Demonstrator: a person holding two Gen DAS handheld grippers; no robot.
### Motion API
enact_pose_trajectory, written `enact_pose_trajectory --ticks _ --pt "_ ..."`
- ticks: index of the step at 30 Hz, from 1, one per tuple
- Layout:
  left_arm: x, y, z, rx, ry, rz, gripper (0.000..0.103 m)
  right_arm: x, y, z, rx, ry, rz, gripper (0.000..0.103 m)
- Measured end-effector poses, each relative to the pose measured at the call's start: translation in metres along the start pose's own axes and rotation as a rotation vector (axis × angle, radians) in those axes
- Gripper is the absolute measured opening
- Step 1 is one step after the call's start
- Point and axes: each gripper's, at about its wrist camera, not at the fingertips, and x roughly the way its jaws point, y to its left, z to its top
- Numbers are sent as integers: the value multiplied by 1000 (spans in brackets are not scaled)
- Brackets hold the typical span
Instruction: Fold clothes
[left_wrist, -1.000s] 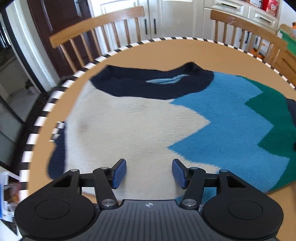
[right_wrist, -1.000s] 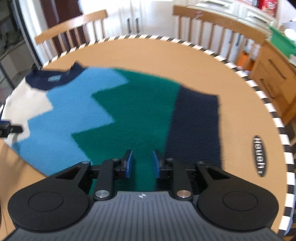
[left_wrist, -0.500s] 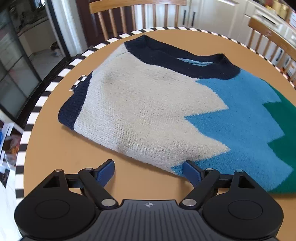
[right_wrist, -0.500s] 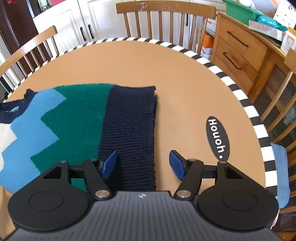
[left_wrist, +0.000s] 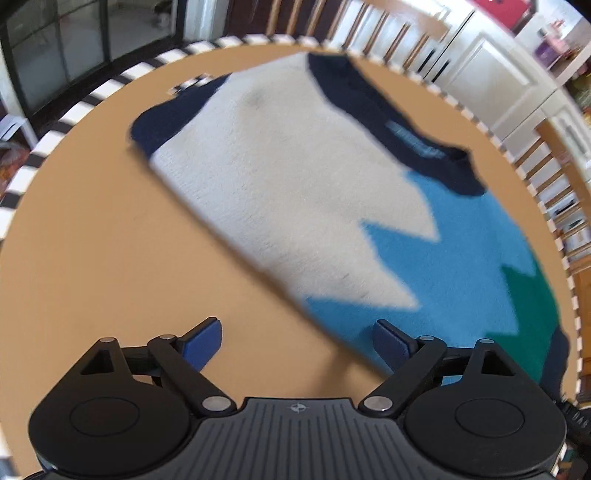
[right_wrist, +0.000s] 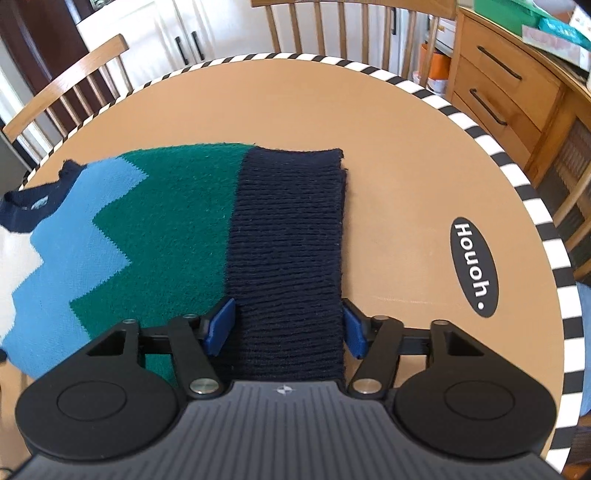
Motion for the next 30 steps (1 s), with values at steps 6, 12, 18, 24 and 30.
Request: enact_pose_trajectory --ticks 6,12,18,24,30 --pt "10 -21 10 54 -44 -35 58 -3 4 2 -44 17 43 24" --pt "22 -22 30 130 -36 -11 55 -15 20 -18 -132 57 75 19" --pt "40 -31 62 341 -42 5 57 -37 47 -63 -148 134 167 19" --pt "69 -64 90 560 -89 24 75 -49 121 -118 -127 269 366 20" --pt "70 -84 85 666 -120 50 72 -40 188 -120 -156 351 453 22"
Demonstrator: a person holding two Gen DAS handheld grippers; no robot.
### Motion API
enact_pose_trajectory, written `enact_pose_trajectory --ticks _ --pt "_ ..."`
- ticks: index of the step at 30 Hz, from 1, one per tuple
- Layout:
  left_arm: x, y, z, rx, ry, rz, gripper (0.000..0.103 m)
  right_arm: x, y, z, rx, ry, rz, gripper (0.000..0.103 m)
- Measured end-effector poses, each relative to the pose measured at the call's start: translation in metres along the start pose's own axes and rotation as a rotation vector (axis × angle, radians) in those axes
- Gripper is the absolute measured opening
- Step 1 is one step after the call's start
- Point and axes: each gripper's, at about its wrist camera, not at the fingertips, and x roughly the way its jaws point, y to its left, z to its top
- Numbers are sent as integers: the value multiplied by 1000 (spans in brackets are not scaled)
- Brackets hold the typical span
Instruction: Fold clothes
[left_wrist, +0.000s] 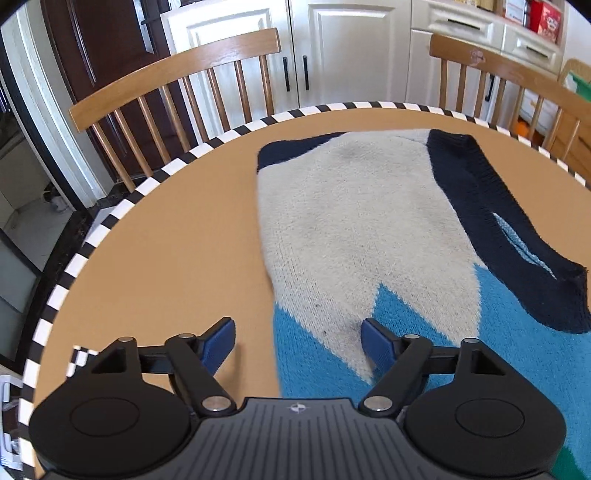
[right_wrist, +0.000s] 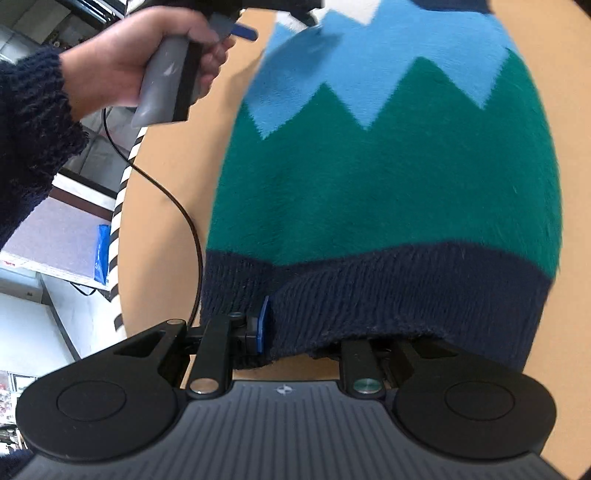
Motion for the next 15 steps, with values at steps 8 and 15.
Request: enact_pose_trajectory --ticks 8,15 --pt "-70 36 -62 -62 63 -162 70 -65 -21 -14 18 10 -63 48" --pt "-123 32 -150 -170 134 -249 71 -101 -21 2 -163 -138 -302 65"
